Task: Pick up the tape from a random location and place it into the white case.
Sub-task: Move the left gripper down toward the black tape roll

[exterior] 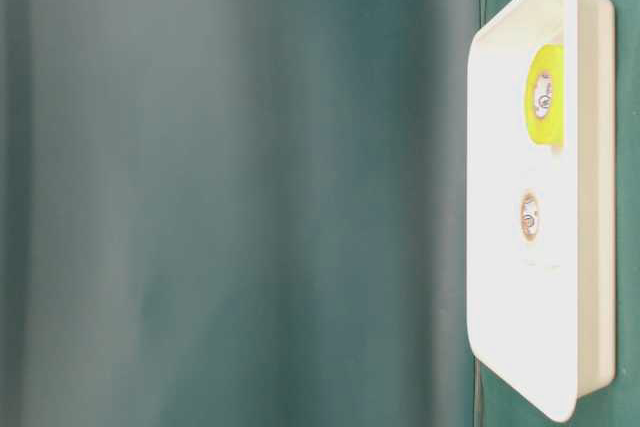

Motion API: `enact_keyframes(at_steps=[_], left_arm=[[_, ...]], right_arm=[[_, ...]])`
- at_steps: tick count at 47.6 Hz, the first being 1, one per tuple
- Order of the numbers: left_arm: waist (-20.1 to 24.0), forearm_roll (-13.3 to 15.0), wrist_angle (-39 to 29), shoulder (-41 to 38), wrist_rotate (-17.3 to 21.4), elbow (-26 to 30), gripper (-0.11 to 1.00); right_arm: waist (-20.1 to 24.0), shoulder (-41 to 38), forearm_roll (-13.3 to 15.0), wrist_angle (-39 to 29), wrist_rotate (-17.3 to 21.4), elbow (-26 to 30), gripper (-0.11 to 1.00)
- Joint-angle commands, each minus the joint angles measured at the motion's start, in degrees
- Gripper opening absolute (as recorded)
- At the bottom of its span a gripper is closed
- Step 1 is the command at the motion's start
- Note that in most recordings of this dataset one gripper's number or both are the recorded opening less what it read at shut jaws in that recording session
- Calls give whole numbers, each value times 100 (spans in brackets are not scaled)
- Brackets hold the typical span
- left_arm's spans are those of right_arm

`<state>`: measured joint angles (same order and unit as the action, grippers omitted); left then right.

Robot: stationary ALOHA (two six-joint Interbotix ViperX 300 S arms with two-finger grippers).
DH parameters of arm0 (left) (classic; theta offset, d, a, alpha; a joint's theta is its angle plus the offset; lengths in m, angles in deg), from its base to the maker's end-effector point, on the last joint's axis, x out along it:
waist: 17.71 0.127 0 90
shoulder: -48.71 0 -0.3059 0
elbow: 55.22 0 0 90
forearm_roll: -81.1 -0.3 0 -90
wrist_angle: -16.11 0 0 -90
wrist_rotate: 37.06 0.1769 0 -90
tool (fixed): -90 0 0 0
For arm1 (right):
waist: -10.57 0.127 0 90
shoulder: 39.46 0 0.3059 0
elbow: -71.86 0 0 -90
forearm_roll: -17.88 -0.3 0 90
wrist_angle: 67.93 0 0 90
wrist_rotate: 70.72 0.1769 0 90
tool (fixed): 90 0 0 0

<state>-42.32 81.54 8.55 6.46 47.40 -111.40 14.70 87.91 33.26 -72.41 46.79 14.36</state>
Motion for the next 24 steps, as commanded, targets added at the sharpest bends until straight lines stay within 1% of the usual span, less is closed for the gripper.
enact_keyframes(at_steps=[1,16,21,24], left_arm=[[-26,-9,53,-53,9,97,96],[-26,-9,105,-62,9,97,96],[-35,-9,229,-88,9,97,96],[-79,-9,360,-237,9,97,96]], right_arm=[[-9,-18,0,0,9,158,77],[-9,-35,0,-79,9,211,77],[-9,-35,-9,-79,9,211,77],[-9,-35,-9,-79,18,211,77]])
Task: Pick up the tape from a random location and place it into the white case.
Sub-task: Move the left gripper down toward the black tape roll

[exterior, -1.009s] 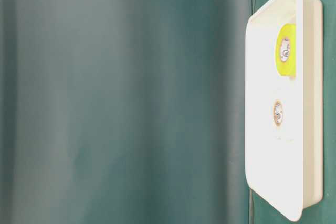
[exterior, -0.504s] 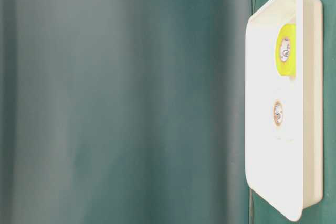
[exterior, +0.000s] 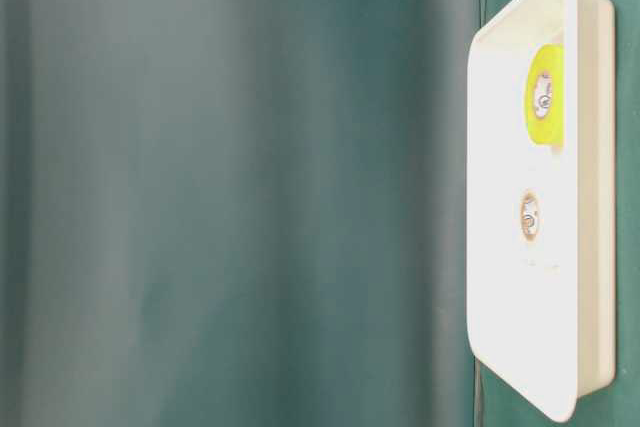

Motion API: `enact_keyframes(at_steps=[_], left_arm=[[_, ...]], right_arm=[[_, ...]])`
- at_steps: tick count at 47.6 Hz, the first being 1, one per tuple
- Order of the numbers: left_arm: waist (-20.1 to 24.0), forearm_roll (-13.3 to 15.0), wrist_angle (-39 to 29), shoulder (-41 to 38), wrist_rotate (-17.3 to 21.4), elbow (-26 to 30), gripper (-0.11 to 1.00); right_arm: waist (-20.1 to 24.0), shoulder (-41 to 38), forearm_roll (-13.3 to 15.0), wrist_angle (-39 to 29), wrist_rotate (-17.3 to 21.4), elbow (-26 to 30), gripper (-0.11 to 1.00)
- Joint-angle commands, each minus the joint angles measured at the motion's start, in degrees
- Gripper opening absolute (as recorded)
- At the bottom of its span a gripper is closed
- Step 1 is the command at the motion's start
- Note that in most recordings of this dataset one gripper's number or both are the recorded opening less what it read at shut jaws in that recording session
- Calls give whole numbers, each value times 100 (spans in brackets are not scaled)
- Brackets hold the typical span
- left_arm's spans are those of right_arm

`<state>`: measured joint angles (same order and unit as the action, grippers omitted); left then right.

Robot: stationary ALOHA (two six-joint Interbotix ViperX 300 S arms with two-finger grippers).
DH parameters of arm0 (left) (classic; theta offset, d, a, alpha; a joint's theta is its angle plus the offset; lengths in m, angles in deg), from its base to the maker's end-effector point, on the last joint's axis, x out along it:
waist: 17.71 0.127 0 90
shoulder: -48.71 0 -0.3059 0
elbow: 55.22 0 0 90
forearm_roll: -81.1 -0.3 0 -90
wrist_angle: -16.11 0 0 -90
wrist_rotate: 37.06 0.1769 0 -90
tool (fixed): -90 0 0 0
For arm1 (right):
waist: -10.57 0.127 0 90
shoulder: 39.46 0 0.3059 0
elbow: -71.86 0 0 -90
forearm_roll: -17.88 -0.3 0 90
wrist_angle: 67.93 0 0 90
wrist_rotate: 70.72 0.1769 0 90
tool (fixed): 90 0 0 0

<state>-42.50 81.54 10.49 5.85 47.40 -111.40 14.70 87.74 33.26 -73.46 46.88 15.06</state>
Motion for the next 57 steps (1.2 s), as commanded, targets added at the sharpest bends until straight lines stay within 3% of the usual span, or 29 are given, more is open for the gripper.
enact_keyframes(at_steps=[1,30,48,57], left_arm=[[-70,-9,211,-237,9,97,96],[-413,-18,1310,-1854,53,703,96],[-492,-26,1222,-3243,88,1740,96],[-563,-26,817,-3683,62,2136,96]], right_arm=[[-9,-18,-9,26,9,141,77],[-9,-26,-9,18,9,185,77],[-9,-26,-9,-18,0,185,77],[-9,-26,-9,-53,0,185,77]])
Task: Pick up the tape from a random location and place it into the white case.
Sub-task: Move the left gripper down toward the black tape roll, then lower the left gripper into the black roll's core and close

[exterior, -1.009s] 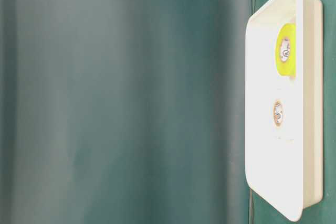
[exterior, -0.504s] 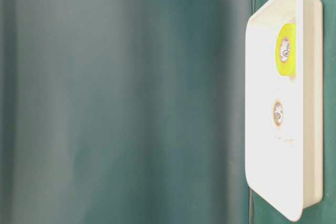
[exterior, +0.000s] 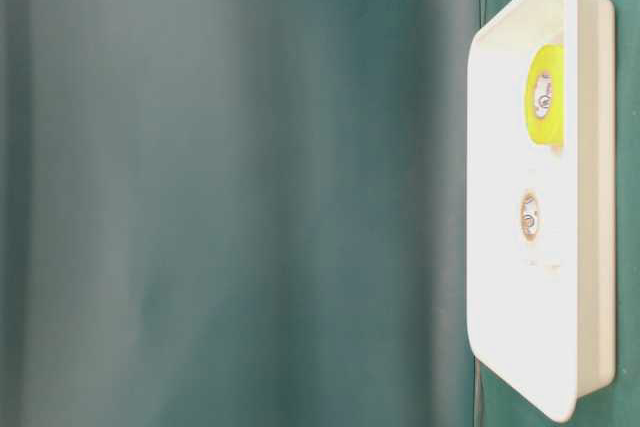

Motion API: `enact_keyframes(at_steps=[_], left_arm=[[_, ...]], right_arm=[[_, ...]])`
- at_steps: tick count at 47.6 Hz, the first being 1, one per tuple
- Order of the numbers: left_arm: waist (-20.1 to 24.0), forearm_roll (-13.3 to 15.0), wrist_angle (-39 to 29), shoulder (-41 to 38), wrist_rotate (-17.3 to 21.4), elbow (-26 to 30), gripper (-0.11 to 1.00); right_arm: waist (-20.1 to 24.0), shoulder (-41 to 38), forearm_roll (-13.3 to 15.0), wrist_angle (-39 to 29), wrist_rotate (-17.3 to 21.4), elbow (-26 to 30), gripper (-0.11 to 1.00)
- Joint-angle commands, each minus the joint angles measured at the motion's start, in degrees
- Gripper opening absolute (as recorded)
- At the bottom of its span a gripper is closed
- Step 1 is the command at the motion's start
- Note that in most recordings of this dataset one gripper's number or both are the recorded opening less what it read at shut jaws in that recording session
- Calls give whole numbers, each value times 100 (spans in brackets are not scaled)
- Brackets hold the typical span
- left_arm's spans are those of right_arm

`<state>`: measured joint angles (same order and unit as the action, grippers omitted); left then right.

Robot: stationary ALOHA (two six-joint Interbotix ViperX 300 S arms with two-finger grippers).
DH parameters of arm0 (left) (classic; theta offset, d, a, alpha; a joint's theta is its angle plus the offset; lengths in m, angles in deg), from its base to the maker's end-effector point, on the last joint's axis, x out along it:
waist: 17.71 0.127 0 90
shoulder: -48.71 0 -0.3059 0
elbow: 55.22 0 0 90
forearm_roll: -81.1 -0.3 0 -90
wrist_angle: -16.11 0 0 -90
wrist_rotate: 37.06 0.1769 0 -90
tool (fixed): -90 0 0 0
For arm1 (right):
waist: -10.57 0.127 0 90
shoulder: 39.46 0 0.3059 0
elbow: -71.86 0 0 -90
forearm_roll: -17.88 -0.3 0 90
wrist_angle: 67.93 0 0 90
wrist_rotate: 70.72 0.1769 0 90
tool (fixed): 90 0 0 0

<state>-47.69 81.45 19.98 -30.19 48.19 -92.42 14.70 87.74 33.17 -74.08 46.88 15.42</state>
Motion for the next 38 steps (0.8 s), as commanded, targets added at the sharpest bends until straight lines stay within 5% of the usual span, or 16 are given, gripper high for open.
enact_keyframes(at_steps=[1,26,38], left_arm=[[-44,-18,-272,-132,-35,299,96],[-220,-18,-3647,-1327,-141,2232,96],[-229,-18,-4219,-1617,-132,2663,96]], right_arm=[[-9,-26,0,9,0,149,77],[-9,-26,0,-114,0,158,77],[-9,-18,-9,-114,0,149,77]])
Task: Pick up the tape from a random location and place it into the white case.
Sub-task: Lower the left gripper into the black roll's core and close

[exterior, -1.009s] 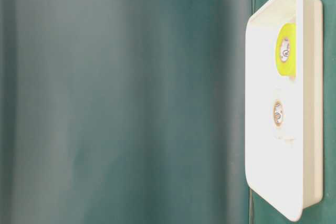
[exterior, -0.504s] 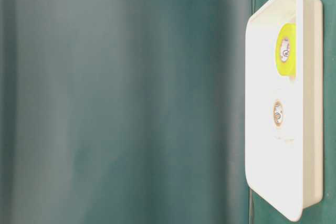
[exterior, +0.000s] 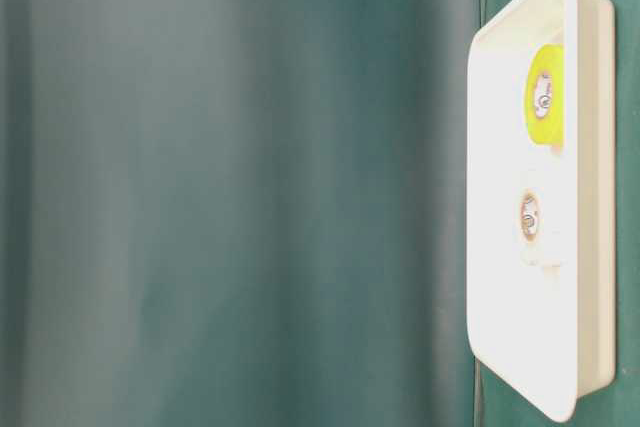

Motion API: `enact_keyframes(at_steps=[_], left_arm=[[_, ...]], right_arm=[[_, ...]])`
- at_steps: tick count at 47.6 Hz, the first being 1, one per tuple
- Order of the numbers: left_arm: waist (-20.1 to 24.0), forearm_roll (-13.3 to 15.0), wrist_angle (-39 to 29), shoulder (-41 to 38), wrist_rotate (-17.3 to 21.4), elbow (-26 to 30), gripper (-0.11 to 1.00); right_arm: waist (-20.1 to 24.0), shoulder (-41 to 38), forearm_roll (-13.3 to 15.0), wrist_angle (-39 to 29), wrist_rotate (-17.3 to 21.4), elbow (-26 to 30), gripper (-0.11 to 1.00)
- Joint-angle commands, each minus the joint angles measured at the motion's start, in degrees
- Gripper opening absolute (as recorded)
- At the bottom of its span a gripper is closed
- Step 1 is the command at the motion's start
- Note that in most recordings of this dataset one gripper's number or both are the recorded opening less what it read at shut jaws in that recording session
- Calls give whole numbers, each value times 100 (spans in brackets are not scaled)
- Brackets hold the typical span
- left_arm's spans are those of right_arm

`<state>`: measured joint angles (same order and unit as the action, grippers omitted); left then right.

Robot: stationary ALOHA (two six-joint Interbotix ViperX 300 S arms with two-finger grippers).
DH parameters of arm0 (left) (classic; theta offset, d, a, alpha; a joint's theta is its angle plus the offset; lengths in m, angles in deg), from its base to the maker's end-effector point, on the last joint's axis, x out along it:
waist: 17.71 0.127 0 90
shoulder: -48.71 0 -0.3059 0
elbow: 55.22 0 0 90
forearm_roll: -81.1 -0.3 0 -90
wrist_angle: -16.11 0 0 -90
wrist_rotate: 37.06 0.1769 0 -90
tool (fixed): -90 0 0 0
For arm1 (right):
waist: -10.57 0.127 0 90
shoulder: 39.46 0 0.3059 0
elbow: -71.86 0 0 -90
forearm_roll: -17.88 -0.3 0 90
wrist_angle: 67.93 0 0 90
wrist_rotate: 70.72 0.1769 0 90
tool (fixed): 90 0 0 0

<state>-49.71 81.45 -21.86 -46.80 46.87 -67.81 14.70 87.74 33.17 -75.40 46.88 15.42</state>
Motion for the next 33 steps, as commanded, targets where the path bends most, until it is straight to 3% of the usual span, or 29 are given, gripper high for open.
enact_keyframes(at_steps=[1,33], left_arm=[[-35,-18,-35,44,0,193,96],[-88,-26,70,44,18,185,96]], right_arm=[[-9,-26,0,18,0,149,77],[-9,-26,-9,9,0,149,77]])
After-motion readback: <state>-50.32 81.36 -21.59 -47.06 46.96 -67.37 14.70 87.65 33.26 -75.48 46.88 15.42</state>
